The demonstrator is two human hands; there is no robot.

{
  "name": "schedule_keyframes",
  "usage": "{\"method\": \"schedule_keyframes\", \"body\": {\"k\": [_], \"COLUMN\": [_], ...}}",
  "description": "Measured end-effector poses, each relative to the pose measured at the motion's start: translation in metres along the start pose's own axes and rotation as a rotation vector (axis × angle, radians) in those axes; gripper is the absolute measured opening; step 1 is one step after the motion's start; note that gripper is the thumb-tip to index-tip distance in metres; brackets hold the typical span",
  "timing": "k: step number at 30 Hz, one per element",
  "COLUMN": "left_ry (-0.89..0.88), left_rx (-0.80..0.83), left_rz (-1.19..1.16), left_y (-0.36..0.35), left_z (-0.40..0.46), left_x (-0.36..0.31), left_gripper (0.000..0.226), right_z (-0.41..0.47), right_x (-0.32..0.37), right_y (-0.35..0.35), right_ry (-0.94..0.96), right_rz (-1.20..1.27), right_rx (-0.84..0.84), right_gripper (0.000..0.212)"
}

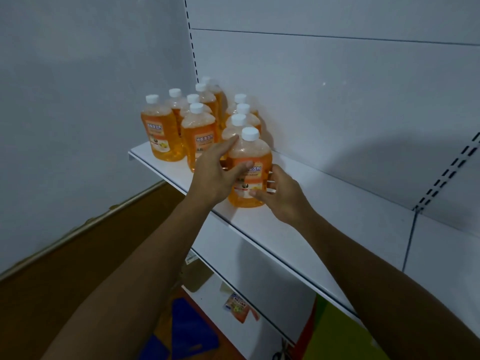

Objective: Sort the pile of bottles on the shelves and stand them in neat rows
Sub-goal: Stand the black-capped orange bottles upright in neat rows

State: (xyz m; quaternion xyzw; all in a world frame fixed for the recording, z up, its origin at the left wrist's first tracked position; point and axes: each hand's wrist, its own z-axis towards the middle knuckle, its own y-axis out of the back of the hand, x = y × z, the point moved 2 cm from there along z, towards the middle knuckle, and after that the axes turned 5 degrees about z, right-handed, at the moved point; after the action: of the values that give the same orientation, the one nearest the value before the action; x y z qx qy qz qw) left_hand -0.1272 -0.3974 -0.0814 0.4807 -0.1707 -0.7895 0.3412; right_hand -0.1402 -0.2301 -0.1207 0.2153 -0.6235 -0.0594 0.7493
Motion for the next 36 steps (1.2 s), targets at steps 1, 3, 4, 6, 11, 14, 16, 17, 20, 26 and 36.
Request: {"method": "schedule_keyframes", "body": {"k": [1, 3, 4, 6, 11, 14, 16, 17, 20, 26, 36], "left_ry": [0.007, 0.025, 0.031, 0.043, 0.069, 0.037, -0.107, -0.19, -0.347, -0.422, -0.64], "left_rx": [0.001, 0.002, 0.002, 0.002, -0.014, -0.244, -0.378, -0.398, -0.235, 0.354, 0.89], "left_rz": [-0.015, -0.026, -0.029, -0.039, 0.121, 0.275, 0.273, 0.254, 0.119, -0.13, 0.0], "left_y": [-0.001, -0.003, -0.003, -0.004, -0.001, 0.008, 0.006, 0.0, -0.04, -0.163, -0.278], "left_z": [-0.001, -0.004, -0.004, -0.006, -0.006, -0.014, -0.023, -0.028, -0.04, -0.078, -0.147], "left_x": [0.0, 0.0, -0.001, -0.004, -0.014, -0.035, -0.06, -0.076, -0.125, -0.202, -0.295], "left_gripper": [0.062, 0.062, 0.062, 0.062, 0.068, 0.074, 0.065, 0.059, 0.045, 0.047, 0.074], "right_z": [-0.001, -0.002, -0.003, -0.004, -0.01, -0.026, -0.044, -0.055, -0.094, -0.198, -0.313], "right_x": [-0.001, -0.002, -0.003, -0.004, -0.004, -0.009, -0.016, -0.02, -0.031, -0.046, -0.097], "right_y": [0.0, -0.002, -0.002, -0.003, 0.003, 0.023, 0.043, 0.056, 0.095, 0.189, 0.318], "right_ry": [0.001, 0.002, 0.001, -0.001, 0.024, -0.012, 0.002, 0.016, 0.024, 0.03, -0.314], "right_rz": [-0.007, -0.031, -0.042, -0.067, -0.178, -0.206, -0.222, -0.244, -0.359, -0.524, -0.494], "right_rx": [-0.002, -0.005, -0.004, 0.002, 0.011, -0.066, -0.1, -0.113, -0.177, -0.356, -0.745], "right_gripper": [0.057, 0.054, 0.053, 0.051, 0.06, 0.07, 0.066, 0.064, 0.058, 0.039, 0.039]}}
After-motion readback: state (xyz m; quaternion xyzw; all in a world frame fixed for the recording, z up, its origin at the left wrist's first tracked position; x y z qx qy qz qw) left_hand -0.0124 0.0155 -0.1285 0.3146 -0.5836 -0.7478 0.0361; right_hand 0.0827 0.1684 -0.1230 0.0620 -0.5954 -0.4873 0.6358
